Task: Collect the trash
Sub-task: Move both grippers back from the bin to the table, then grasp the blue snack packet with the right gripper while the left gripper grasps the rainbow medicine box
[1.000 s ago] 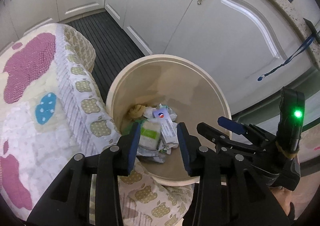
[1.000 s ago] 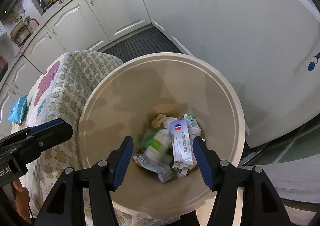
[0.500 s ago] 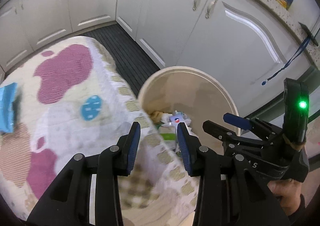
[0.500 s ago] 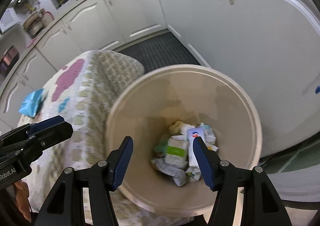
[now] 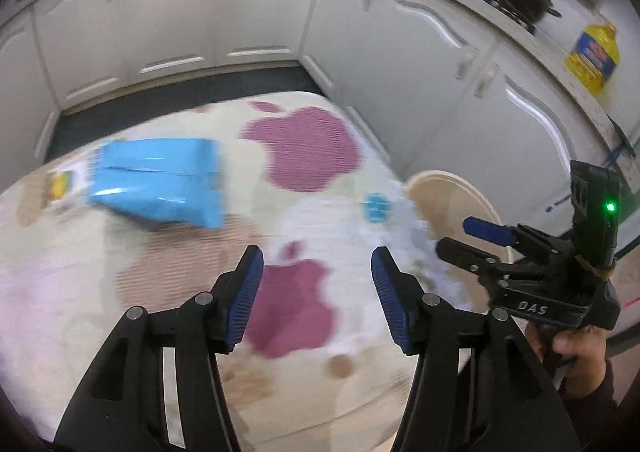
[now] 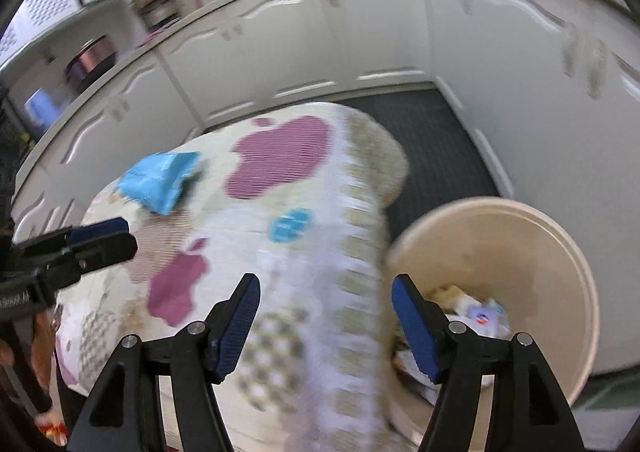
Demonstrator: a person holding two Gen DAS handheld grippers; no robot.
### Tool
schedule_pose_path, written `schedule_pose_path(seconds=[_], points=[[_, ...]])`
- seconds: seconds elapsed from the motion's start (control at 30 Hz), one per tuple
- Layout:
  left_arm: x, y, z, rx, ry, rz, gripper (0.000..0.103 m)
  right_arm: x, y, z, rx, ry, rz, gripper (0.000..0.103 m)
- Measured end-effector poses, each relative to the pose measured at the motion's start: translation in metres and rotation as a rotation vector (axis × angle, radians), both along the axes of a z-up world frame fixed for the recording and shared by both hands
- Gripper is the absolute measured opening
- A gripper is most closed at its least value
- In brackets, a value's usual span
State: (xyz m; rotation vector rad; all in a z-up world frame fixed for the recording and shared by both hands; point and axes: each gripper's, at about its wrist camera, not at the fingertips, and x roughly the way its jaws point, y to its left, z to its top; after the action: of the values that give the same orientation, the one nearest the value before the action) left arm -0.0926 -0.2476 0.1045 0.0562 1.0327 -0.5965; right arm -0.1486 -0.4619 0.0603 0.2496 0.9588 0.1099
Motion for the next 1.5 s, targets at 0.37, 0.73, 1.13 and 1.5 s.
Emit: schedule_pose_path(seconds=[0.37,0.73,1.13,1.5], points=[[0.044,0.105,-0.013,0.094,0.05,0.083,0.061,0.059,0.096,0.005,-0.01,-0.031,0.303,0.071],[0.091,0.146,-0.024,0.122,0.019,0.103,0.061,0.118,0.141,-0.006,0.044,-0.033,0.384,0.072],[0.185,0.173,-0.025,0.129,-0.012,0.399,0.061,0.105,0.122,-0.02,0.064,0.003,0.325,0.072],[0.179,0.159,-0.068,0.276,0.08,0.339,0.061,0.093,0.118,-0.009,0.045,-0.024,0.345,0.072]])
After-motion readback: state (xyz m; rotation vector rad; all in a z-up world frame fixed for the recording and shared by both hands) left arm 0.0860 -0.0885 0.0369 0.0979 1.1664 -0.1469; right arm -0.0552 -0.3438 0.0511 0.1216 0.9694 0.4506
